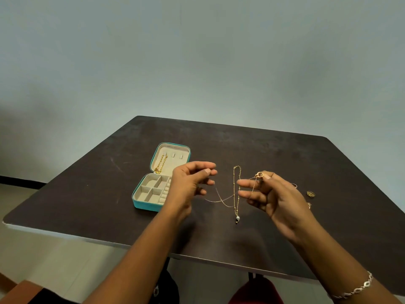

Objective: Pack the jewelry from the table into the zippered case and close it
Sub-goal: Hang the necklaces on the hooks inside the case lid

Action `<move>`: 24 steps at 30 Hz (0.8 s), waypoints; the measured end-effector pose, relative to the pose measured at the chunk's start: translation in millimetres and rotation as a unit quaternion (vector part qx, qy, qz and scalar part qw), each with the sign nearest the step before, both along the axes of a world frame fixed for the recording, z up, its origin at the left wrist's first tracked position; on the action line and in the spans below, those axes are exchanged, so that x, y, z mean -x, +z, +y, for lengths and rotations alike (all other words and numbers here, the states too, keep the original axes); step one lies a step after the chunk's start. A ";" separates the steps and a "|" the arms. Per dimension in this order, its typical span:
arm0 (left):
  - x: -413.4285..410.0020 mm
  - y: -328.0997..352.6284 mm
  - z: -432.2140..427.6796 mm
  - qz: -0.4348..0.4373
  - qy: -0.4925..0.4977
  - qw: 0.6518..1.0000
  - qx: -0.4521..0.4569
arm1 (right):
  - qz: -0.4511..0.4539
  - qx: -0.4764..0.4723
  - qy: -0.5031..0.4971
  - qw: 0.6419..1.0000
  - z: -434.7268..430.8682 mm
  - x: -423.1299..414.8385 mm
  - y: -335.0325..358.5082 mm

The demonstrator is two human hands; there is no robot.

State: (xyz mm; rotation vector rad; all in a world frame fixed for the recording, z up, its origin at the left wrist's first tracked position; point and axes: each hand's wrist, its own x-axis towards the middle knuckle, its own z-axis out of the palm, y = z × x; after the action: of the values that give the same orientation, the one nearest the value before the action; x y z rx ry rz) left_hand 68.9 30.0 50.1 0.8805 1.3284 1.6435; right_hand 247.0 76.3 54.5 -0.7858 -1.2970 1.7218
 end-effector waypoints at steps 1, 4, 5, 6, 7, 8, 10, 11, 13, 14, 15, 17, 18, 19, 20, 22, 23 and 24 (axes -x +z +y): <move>-5.5 0.7 -1.8 0.020 -0.013 1.000 -0.009 | -0.007 0.002 -0.002 1.000 -0.2 0.2 -0.3; -21.3 2.1 -5.1 0.092 -0.038 0.994 -0.041 | -0.023 -0.003 -0.003 1.000 -1.6 0.6 0.0; -26.4 1.9 -5.2 0.115 -0.040 0.991 -0.051 | -0.026 -0.006 -0.003 1.000 -2.3 1.0 -0.1; -31.6 1.6 -4.8 0.133 -0.040 0.989 -0.058 | -0.028 -0.010 -0.003 1.000 -3.1 1.4 -0.4; -36.3 1.1 -4.1 0.144 -0.041 0.987 -0.062 | -0.030 -0.013 -0.003 0.999 -3.9 2.2 -1.0; -40.5 0.6 -3.2 0.146 -0.044 0.986 -0.062 | -0.030 -0.015 -0.004 0.999 -4.7 3.0 -2.0; -46.6 -0.7 -1.3 0.140 -0.056 0.987 -0.054 | -0.034 -0.019 -0.007 0.999 -6.6 5.2 -3.2; -48.6 -1.6 -0.4 0.137 -0.063 0.988 -0.045 | -0.042 -0.024 -0.008 0.999 -7.6 6.3 -3.7; -52.0 -3.3 1.6 0.142 -0.077 0.987 -0.026 | -0.056 -0.037 -0.009 0.998 -9.1 8.4 -5.0; -53.7 -3.9 2.2 0.139 -0.085 0.986 -0.022 | -0.060 -0.043 -0.010 0.997 -9.4 9.3 -6.1; -54.9 -3.4 2.1 0.126 -0.092 0.988 -0.019 | -0.064 -0.047 -0.012 0.997 -9.6 10.0 -7.0; -55.4 -1.1 1.6 0.084 -0.105 0.991 -0.018 | -0.073 -0.057 -0.014 0.996 -9.9 10.3 -8.2; -54.1 0.3 1.5 0.069 -0.111 0.991 -0.021 | -0.077 -0.062 -0.014 0.995 -9.8 10.0 -8.6; -52.1 2.3 1.1 0.066 -0.117 0.991 -0.021 | -0.083 -0.066 -0.013 0.994 -10.3 9.6 -8.5; -49.7 4.4 0.8 0.069 -0.123 0.990 -0.020 | -0.090 -0.073 -0.014 0.993 -10.6 9.1 -8.5; -45.2 8.4 0.3 0.059 -0.138 0.988 -0.025 | -0.105 -0.094 -0.026 0.990 -10.7 8.5 -8.4; -43.3 10.4 0.2 0.045 -0.144 0.988 -0.027 | -0.109 -0.104 -0.037 0.988 -10.1 8.3 -8.5; -41.9 12.0 0.2 0.031 -0.150 0.988 -0.030 | -0.112 -0.111 -0.047 0.986 -8.3 7.3 -10.1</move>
State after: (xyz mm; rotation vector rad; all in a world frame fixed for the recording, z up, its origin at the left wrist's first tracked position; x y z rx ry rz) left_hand 110.8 30.2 62.2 1.1176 1.1284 1.4356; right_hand 239.6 68.0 44.4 -0.9131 -1.5469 1.4145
